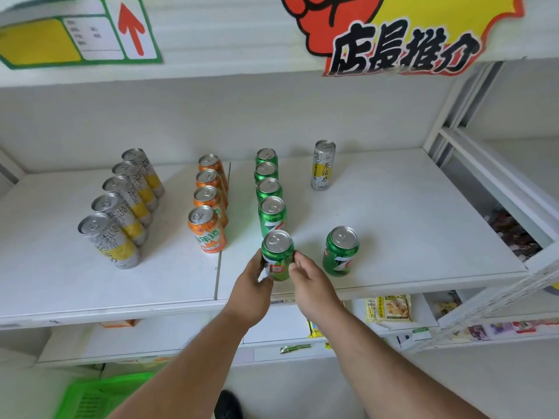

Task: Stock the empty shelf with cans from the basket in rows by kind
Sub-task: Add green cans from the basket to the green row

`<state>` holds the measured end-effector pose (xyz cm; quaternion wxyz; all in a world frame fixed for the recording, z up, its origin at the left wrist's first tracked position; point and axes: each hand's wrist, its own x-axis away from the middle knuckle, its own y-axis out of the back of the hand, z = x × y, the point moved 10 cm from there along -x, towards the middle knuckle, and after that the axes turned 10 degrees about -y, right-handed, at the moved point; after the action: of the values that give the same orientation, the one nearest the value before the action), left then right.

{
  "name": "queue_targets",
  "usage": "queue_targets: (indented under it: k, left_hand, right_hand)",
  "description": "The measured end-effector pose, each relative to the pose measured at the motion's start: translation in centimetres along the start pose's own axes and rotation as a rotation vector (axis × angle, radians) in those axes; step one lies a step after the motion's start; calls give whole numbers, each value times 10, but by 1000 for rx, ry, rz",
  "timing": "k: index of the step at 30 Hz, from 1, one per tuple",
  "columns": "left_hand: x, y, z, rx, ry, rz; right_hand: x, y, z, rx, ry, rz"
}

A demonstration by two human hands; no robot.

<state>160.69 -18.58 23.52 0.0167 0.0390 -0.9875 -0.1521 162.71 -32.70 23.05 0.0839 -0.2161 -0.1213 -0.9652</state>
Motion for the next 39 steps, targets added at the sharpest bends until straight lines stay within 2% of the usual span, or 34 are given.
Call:
queue_targets:
  k: [3,7,13,39]
  left_hand:
    - [5,-1,8,9,41,13]
    - [10,9,20,59,117,-66]
    - [3,-3,19,46,59,19]
    - [-38,5,16,23,75,-16]
  right_hand:
    - [-6,2,1,-18,7,12]
    - [-9,7,-5,-46,-21,-28]
    - [-15,-3,-12,-51,-26,-13]
    - [-46,-7,14,-85,-43,3]
